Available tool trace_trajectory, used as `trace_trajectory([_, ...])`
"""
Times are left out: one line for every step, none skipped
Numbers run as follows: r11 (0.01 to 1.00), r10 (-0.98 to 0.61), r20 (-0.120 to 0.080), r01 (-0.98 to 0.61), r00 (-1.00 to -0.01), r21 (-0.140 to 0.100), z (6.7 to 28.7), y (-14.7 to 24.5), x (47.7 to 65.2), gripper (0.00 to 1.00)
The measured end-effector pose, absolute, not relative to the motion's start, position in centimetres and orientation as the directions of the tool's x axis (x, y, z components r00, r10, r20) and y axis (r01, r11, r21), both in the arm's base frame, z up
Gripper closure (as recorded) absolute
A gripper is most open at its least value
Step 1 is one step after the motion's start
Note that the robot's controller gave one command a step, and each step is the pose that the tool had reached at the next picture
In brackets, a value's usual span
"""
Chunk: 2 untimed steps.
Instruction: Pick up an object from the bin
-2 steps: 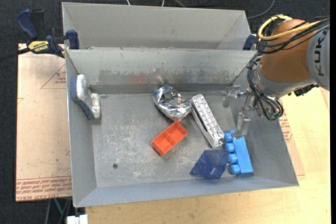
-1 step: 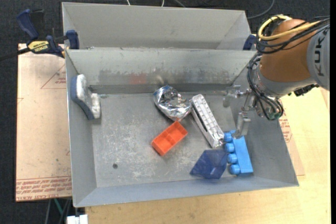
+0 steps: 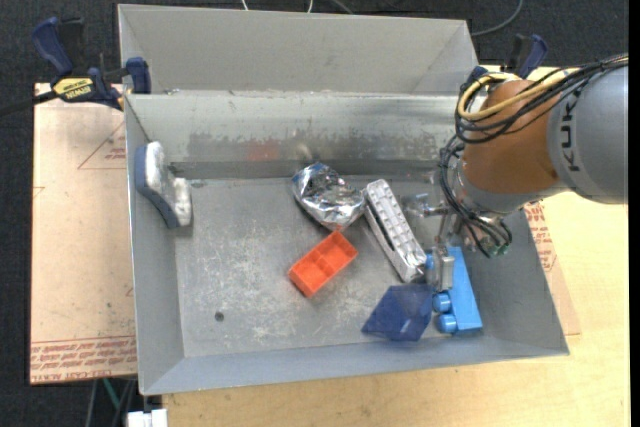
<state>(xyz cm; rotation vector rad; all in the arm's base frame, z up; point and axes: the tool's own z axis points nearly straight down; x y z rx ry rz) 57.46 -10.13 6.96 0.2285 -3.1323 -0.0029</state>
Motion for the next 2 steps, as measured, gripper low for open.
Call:
trace_trajectory([0.978, -0.207, -0.011, -0.207, -0.978, -0.003, 8.2, -9.2, 58.3, 0.0])
trace_trajectory([0.99, -0.138, -0.006, -0.138, -0.99, -0.001, 13.3, -9.5, 58.3, 0.0])
